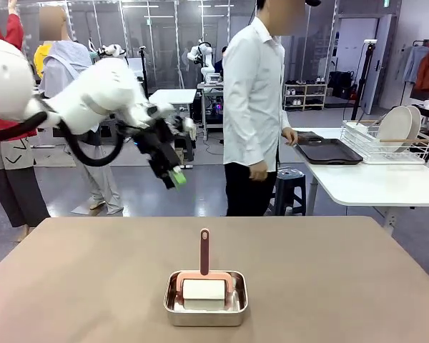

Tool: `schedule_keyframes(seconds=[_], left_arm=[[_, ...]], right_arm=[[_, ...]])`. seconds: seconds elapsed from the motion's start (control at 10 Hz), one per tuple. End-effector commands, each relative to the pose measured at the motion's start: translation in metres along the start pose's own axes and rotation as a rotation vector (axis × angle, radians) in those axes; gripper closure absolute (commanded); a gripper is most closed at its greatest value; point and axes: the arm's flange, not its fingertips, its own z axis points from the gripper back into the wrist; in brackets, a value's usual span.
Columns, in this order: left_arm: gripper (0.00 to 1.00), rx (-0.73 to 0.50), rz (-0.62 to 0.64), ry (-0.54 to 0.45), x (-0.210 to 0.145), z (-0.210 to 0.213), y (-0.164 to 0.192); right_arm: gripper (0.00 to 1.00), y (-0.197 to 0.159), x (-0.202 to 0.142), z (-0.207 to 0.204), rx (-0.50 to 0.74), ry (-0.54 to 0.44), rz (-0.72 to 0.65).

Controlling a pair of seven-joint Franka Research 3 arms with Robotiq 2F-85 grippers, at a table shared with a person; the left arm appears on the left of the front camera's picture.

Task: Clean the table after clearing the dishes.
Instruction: Place the Lint Roller back on top of the Airtight Container.

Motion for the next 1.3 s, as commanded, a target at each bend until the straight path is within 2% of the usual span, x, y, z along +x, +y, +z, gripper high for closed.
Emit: schedule_keyframes(seconds=[0.0,0.1,0.2,0.5,0.7,0.8,0.9,1.0,1.2], left_arm=[[0.00,-0.187,0.303,-0.350,-0.062,0.052,0.040],[0.00,-0.308,0.435,-0.513,-0.112,0.085,0.073],[0.00,-0.371,0.497,-0.607,-0.159,0.106,0.099],[0.00,-0.302,0.718,-0.897,-0.313,0.136,0.144],[0.00,-0.256,0.832,-1.032,-0.390,0.138,0.151],[0.00,-0.192,0.859,-1.026,-0.423,0.136,0.154],[0.00,-0.187,0.897,-1.104,-0.454,0.132,0.155],[0.00,-0.171,0.924,-1.117,-0.467,0.126,0.156],[0.00,-0.113,0.912,-1.111,-0.463,0.127,0.160]], right_arm=[[0.00,0.002,-0.004,-0.001,-0.013,-0.008,0.004],[0.00,0.002,-0.004,-0.001,-0.013,-0.008,0.004],[0.00,0.002,-0.004,-0.001,-0.013,-0.008,0.004],[0.00,0.002,-0.004,-0.001,-0.013,-0.008,0.004],[0.00,0.002,-0.004,-0.001,-0.013,-0.008,0.004],[0.00,0.002,-0.004,-0.001,-0.013,-0.008,0.004],[0.00,0.002,-0.004,-0.001,-0.013,-0.008,0.004],[0.00,0.002,-0.004,-0.001,-0.013,-0.008,0.004],[0.00,0.002,-0.004,-0.001,-0.013,-0.008,0.004]])
